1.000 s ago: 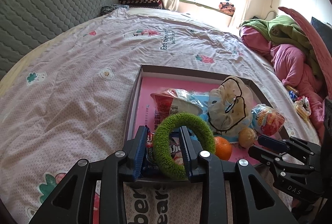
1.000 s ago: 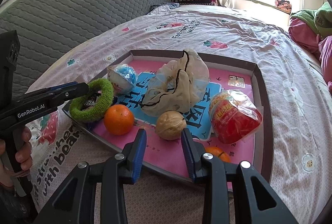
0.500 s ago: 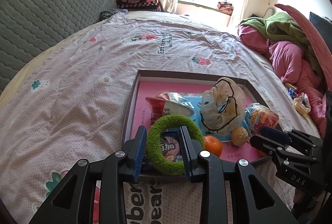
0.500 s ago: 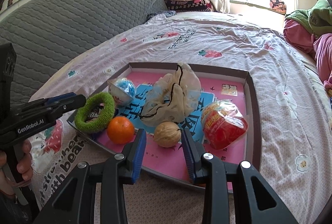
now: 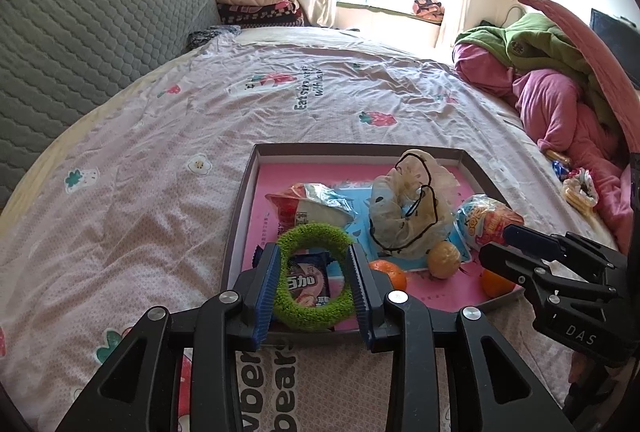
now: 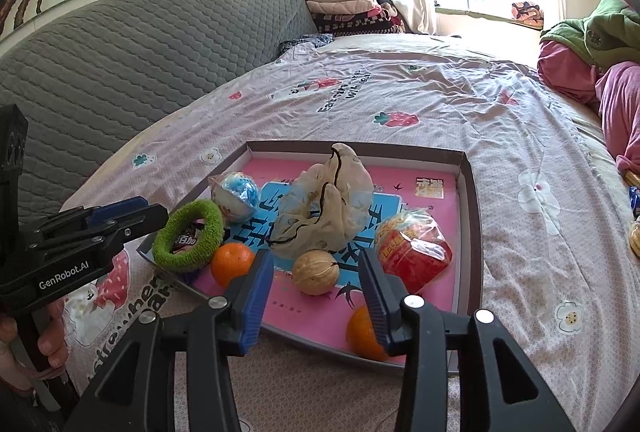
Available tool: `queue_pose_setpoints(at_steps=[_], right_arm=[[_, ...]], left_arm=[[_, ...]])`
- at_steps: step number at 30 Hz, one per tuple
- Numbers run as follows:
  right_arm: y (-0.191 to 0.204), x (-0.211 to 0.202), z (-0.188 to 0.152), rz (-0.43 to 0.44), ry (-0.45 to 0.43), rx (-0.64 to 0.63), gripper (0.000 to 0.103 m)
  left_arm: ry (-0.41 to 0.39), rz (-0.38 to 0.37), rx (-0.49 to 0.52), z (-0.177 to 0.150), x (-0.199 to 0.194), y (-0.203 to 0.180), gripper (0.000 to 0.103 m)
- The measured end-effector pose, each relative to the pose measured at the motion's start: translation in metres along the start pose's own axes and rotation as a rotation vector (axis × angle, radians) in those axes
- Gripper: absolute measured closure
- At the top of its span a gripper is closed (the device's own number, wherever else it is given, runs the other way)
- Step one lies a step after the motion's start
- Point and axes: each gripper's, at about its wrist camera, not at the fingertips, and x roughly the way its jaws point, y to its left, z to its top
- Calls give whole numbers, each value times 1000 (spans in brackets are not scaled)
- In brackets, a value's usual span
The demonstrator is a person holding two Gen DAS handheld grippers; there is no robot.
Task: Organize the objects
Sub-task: 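Open the left gripper on the green ring while the right releases the walnut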
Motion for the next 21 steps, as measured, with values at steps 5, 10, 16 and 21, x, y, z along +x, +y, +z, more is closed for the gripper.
queue_pose_setpoints(at_steps=[5,10,16,21], right_arm=[[1,-4,-1,-12,-14,-6,50],[-1,-9,2,-28,-36,-4,47],[-3,-13,2,-29,-48,-1,46],[-2,-22,3,-37,-83,-6,46]], left_arm=[[-2,2,6,0,-3,-3,64],[-2,3,10,0,-5,-5,54],[6,18,5,1,-8,-9,46],[4,30,3,-2,-11,-11,42]])
